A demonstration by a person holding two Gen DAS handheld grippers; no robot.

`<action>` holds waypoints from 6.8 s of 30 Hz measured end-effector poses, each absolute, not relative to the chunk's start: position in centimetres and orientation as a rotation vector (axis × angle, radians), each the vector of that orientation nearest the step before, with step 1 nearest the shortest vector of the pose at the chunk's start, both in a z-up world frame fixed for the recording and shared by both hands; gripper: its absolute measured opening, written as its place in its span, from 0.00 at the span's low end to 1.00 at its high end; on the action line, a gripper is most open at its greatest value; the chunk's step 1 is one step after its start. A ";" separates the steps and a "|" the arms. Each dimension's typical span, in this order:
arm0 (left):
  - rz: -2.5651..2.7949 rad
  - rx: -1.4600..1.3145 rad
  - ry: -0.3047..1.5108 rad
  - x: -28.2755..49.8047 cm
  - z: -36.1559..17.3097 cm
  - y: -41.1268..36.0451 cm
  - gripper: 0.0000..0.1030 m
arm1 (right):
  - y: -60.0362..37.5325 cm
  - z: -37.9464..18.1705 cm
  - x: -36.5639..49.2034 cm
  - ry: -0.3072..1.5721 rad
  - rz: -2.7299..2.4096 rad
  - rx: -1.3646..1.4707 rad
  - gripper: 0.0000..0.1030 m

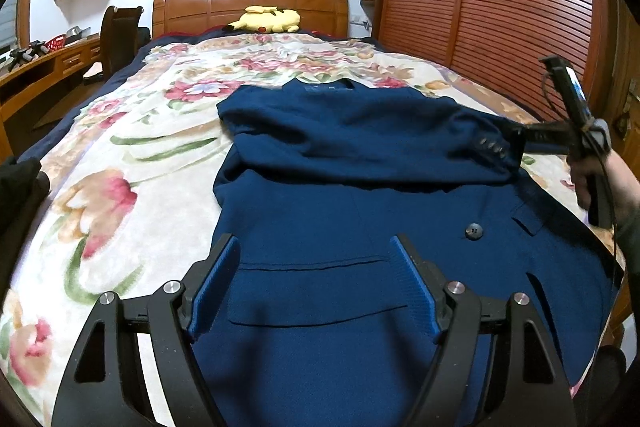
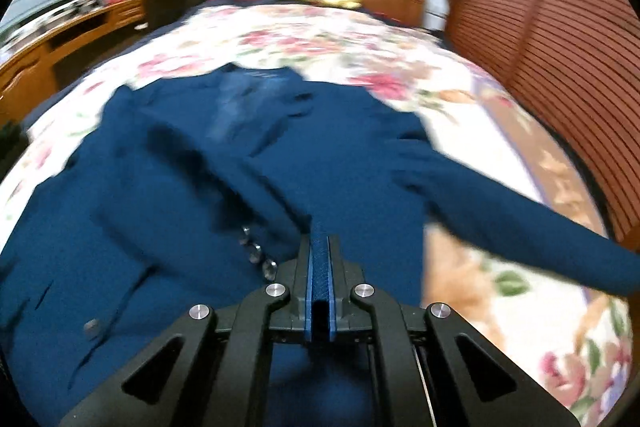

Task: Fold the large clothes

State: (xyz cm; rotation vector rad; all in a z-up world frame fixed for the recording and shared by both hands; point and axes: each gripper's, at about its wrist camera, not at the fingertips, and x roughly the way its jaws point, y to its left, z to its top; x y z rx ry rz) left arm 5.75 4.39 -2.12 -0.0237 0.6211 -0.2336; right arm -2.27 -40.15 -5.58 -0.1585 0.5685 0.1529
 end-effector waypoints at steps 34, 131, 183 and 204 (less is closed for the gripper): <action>-0.244 -0.032 0.500 5.6 0.1 2.1 0.99 | -44.1 -12.0 2.6 0.751 0.099 -0.181 0.37; -0.209 -0.073 0.484 2.4 1.8 9.7 0.99 | -28.1 6.3 -14.5 0.140 0.350 -0.451 0.06; -0.355 0.090 0.526 5.6 2.0 -3.2 0.76 | -33.7 -6.4 -3.7 0.618 0.236 -0.183 0.58; -0.370 0.363 0.798 13.4 -2.2 -12.1 0.08 | -34.9 -8.1 -4.7 0.573 0.277 -0.094 0.58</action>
